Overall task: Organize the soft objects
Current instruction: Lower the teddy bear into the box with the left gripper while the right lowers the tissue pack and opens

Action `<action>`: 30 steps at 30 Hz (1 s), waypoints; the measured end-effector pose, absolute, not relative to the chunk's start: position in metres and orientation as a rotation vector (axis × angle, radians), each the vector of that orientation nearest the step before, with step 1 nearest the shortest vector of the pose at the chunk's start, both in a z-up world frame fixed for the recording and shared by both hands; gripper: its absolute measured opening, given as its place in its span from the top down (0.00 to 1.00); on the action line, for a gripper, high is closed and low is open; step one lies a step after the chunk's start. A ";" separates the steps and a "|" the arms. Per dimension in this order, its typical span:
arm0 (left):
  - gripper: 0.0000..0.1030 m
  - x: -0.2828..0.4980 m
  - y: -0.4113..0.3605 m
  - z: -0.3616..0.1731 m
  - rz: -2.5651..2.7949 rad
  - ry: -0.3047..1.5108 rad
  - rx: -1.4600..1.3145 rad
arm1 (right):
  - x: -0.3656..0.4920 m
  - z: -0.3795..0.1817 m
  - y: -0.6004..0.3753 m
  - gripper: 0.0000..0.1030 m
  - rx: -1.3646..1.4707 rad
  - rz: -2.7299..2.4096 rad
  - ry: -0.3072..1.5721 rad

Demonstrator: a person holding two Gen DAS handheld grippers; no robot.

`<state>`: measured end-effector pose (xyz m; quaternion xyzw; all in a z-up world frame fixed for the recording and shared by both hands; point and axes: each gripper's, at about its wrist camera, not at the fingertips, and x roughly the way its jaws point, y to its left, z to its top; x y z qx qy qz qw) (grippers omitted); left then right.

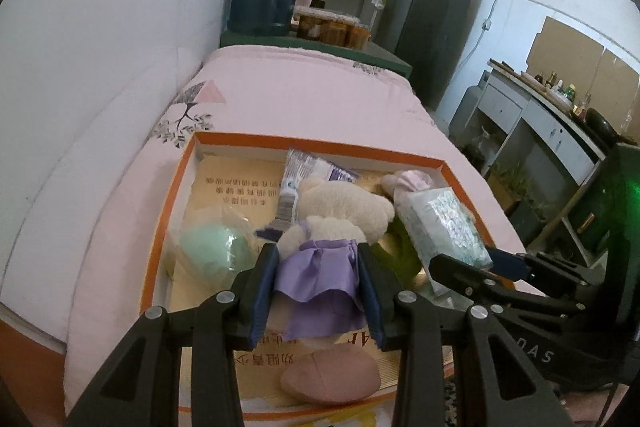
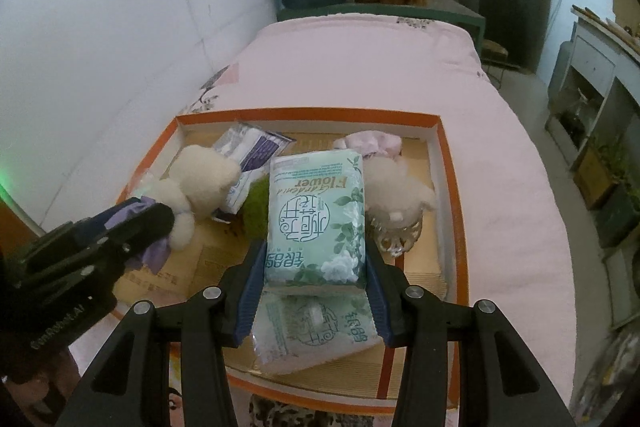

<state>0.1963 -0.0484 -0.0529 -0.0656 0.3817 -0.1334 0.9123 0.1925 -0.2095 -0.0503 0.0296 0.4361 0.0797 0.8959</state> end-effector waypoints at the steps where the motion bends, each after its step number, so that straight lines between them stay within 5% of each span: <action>1: 0.62 0.197 -0.049 -0.054 -0.275 0.790 -0.133 | 0.193 -0.052 -0.209 0.53 0.061 0.167 0.906; 17: 0.60 0.198 -0.055 -0.069 -0.290 0.839 -0.121 | 0.194 -0.058 -0.206 0.50 0.057 0.175 0.915; 22: 0.50 0.193 -0.058 -0.063 -0.258 0.819 -0.088 | 0.190 -0.057 -0.205 0.45 0.042 0.161 0.909; 30: 0.48 0.183 -0.057 -0.051 -0.255 0.794 -0.090 | 0.178 -0.047 -0.206 0.44 0.050 0.154 0.881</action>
